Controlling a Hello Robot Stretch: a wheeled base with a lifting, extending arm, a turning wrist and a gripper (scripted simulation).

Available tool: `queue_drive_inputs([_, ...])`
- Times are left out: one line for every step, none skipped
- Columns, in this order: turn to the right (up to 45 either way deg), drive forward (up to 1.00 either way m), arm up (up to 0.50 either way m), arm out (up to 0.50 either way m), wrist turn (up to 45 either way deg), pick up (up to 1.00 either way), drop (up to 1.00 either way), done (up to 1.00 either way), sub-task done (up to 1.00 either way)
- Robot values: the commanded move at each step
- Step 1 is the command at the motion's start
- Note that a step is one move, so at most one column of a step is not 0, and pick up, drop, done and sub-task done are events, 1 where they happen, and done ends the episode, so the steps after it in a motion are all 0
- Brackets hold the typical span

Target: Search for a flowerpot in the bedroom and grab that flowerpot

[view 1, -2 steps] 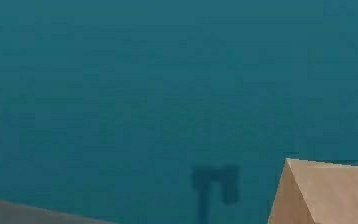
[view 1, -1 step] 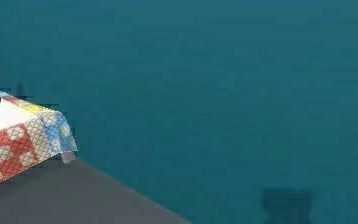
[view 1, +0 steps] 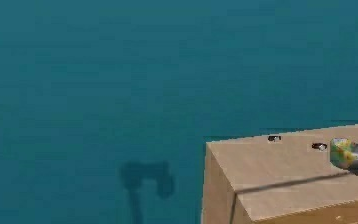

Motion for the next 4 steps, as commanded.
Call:
queue_drive_inputs([45.0, 0.0, 0.0, 0.0, 0.0, 0.0, 0.0, 0.0, 0.0])
queue_drive_inputs([21.0, 0.0, 0.0, 0.0, 0.0, 0.0, 0.0, 0.0, 0.0])
queue_drive_inputs([0.0, 1.0, 0.0, 0.0, 0.0, 0.0, 0.0, 0.0, 0.0])
queue_drive_inputs([3.0, 0.0, 0.0, 0.0, 0.0, 0.0, 0.0, 0.0, 0.0])
